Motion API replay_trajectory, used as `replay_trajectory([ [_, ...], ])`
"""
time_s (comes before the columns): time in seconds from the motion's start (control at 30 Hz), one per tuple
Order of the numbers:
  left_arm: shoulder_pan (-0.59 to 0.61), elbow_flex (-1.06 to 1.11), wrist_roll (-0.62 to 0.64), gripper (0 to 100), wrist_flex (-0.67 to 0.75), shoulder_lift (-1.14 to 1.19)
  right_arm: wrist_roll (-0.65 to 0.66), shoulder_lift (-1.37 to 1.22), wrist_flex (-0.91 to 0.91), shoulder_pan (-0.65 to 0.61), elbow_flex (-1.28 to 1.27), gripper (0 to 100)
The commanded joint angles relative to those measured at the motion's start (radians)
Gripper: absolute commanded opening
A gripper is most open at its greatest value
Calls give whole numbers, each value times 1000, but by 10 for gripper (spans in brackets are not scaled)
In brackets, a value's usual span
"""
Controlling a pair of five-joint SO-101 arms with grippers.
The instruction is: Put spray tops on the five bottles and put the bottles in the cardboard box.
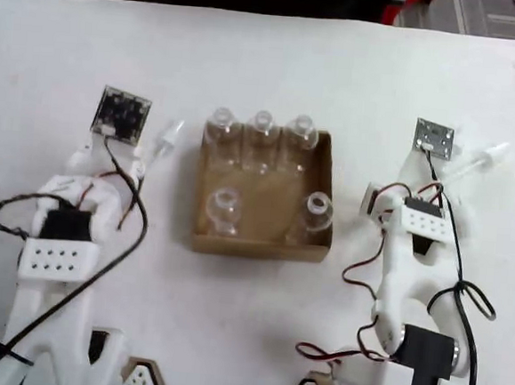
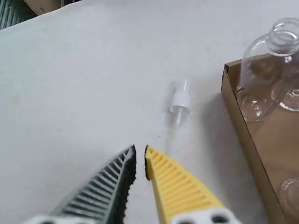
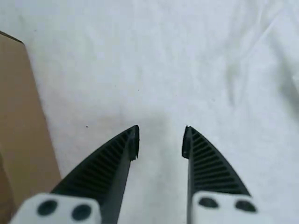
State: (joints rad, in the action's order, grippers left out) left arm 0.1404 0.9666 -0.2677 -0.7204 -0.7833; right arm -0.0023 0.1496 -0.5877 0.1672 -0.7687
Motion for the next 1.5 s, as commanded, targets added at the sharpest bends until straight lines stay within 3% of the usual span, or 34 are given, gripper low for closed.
replay_trajectory([
  [0.0, 10, -189, -114, 50, -166, 1, 14, 13, 15, 13, 17, 144],
  [0.13, 19, -324, -241, 50, -325, 1, 21, 13, 13, 7, 15, 130],
  [0.27, 27, -428, -278, 48, -437, 2, 21, 13, 13, 7, 15, 9],
  [0.37, 33, -494, -276, 48, -459, 45, 21, 12, 13, 7, 15, 40],
  [0.5, 33, -646, -273, 46, -509, 275, 23, 12, 13, 7, 15, 16],
  [0.87, 15, -1395, -264, 50, -887, 908, 23, 12, 42, 7, 9, 16],
  [1.0, 7, -1603, -181, 50, -927, 1063, 23, 10, 44, 7, 9, 16],
  [1.47, -139, -2071, -170, 50, -973, 1627, 23, 10, 47, 5, 8, 16],
])
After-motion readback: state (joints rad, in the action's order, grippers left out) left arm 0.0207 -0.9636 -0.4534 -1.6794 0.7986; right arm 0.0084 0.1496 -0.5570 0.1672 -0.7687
